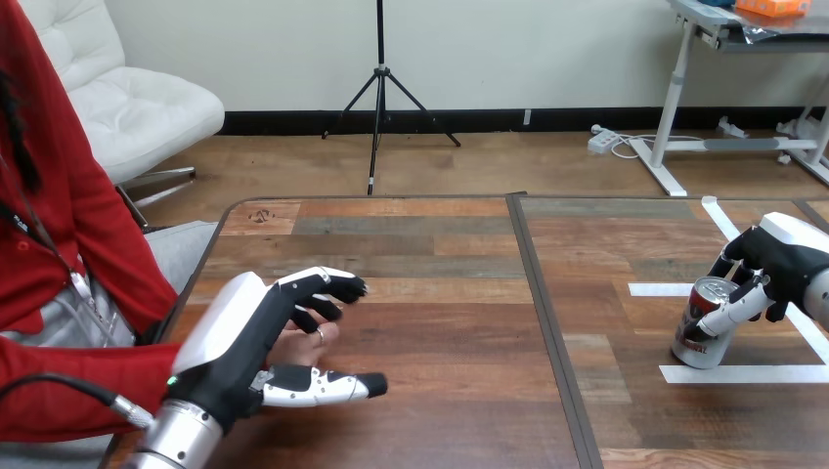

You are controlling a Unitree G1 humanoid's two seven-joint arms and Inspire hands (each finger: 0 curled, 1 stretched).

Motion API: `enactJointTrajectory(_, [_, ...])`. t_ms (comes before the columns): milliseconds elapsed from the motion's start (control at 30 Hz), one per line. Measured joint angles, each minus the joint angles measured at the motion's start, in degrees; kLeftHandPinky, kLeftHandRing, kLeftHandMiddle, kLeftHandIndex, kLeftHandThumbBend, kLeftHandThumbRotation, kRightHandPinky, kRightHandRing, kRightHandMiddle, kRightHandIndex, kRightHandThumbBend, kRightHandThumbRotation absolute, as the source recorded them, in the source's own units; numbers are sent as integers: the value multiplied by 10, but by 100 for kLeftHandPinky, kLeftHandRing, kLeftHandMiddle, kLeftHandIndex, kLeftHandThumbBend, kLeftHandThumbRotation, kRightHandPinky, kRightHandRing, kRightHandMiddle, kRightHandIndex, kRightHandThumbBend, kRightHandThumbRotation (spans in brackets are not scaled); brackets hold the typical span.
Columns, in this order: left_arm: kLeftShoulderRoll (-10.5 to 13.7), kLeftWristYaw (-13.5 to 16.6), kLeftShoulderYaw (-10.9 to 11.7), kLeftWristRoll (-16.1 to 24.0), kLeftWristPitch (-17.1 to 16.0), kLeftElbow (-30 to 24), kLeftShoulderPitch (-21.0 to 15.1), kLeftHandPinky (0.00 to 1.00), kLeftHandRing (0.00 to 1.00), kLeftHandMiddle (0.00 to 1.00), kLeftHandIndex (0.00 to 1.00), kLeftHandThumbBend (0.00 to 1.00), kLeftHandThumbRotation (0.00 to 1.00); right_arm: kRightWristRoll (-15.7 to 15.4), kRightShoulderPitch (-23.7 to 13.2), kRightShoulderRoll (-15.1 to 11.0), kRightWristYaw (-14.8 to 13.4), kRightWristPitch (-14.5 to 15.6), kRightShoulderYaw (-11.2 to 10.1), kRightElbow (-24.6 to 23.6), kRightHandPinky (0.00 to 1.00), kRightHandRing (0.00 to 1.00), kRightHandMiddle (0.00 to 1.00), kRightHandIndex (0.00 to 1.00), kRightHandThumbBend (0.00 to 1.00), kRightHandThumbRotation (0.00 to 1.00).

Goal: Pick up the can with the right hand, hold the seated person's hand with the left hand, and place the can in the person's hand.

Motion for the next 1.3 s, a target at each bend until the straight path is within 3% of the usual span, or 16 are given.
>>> enactJointTrajectory(467, [41,-13,0,66,72,-104,10,64,76,79,77,100,26,15,0,1,4,0,-3,-2,38,40,44,49,78,0])
enactJointTrajectory(767, [69,-13,-2,85,106,-164,7,61,75,78,76,100,22,32,-1,2,5,-1,-7,-16,39,41,44,49,78,0])
enactJointTrajectory(1300, [95,23,-26,93,134,-178,-9,60,74,78,75,100,19,41,-18,3,5,-1,-8,-32,37,41,45,48,79,0])
